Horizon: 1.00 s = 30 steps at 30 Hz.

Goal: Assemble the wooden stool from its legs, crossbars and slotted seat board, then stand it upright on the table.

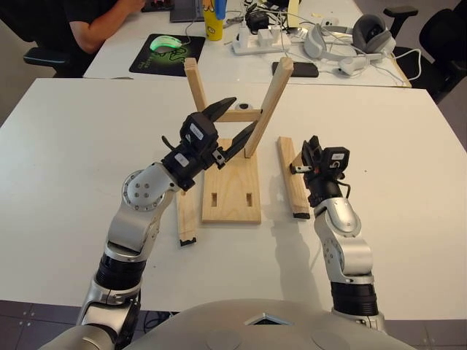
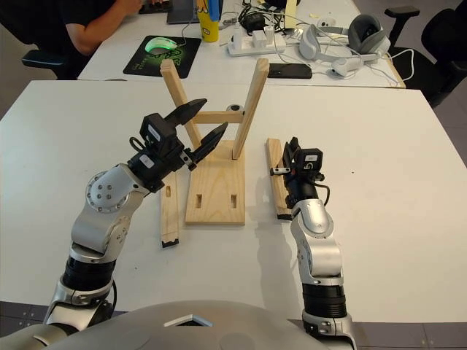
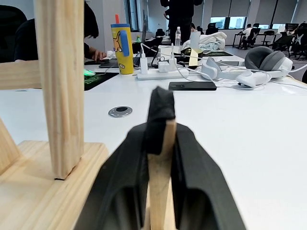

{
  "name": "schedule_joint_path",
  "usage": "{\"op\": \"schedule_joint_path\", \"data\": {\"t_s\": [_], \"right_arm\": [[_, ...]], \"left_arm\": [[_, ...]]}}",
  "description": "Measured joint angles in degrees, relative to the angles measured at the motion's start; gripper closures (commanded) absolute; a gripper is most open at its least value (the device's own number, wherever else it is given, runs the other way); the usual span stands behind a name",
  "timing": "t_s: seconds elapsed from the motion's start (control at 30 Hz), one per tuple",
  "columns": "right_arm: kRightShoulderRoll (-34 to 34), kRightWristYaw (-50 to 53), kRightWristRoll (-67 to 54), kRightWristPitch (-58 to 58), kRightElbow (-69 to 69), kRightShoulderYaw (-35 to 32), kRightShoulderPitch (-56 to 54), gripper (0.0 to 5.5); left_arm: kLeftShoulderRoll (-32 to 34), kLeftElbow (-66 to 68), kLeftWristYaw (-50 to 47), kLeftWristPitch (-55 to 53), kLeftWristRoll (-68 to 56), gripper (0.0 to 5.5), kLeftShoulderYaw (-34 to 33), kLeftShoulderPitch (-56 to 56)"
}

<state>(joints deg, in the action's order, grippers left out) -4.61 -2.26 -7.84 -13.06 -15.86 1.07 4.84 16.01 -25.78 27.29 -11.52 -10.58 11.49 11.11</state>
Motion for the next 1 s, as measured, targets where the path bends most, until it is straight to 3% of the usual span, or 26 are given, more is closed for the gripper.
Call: {"op": "schedule_joint_path", "data": {"t_s": [0.83, 0.87, 1.0], "right_arm": [[-1.76, -2.43, 0.58, -1.33, 3.90, 0.22, -4.95, 5.07], [-1.91, -2.51, 0.58, -1.33, 4.15, 0.26, -5.20, 4.71], [-2.43, -2.57, 1.22, -7.57, 10.14, 0.78, -2.77, 4.17]], "left_arm": [[-0.18, 0.07, -1.78, -0.31, 0.08, 2.71, 0.51, -0.15], [-0.18, 0.10, -1.78, -0.30, 0.09, 2.71, 0.53, -0.16], [-0.16, 0.38, -1.94, -0.15, 0.57, 2.71, 0.65, -0.49]]}}
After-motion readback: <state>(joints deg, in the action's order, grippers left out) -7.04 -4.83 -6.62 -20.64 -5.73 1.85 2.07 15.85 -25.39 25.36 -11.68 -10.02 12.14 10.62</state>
